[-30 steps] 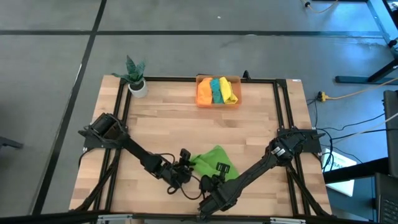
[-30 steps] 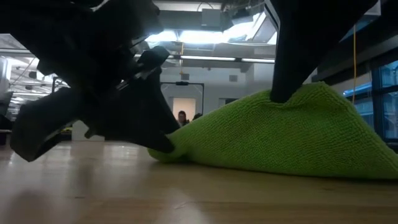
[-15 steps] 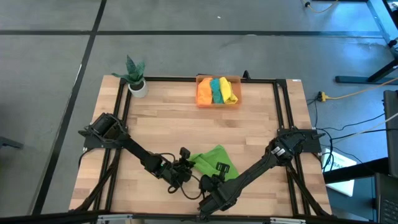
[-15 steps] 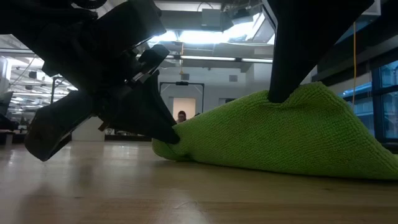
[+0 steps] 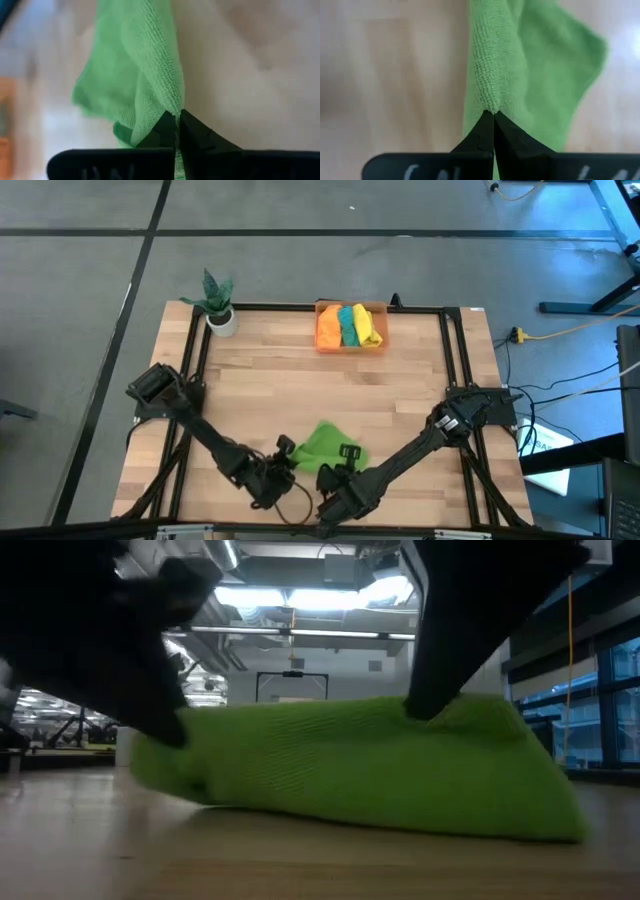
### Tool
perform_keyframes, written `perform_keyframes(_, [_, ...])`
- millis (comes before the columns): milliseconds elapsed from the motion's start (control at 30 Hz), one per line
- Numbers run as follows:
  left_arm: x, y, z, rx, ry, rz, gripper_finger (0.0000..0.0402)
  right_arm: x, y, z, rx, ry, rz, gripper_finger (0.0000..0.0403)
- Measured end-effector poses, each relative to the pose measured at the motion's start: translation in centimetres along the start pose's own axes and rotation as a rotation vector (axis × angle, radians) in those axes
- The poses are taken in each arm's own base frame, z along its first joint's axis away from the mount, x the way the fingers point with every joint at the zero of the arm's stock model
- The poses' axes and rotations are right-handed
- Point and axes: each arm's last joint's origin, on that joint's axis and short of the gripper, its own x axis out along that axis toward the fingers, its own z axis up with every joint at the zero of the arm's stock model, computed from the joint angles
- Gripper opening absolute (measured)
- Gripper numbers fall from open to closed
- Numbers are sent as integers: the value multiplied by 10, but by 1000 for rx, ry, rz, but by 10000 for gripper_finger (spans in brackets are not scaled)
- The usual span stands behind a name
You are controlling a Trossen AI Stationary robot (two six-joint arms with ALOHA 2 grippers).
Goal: Roll microfiber towels into tight, uniform cylinder then place into a basket
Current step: Roll the green microfiber towel
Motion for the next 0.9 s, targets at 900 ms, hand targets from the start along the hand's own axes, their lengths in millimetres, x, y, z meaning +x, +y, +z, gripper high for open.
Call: perform_keyframes(900, [12, 59, 34, -67, 39, -169, 0, -10, 13, -34, 312, -5, -122, 0])
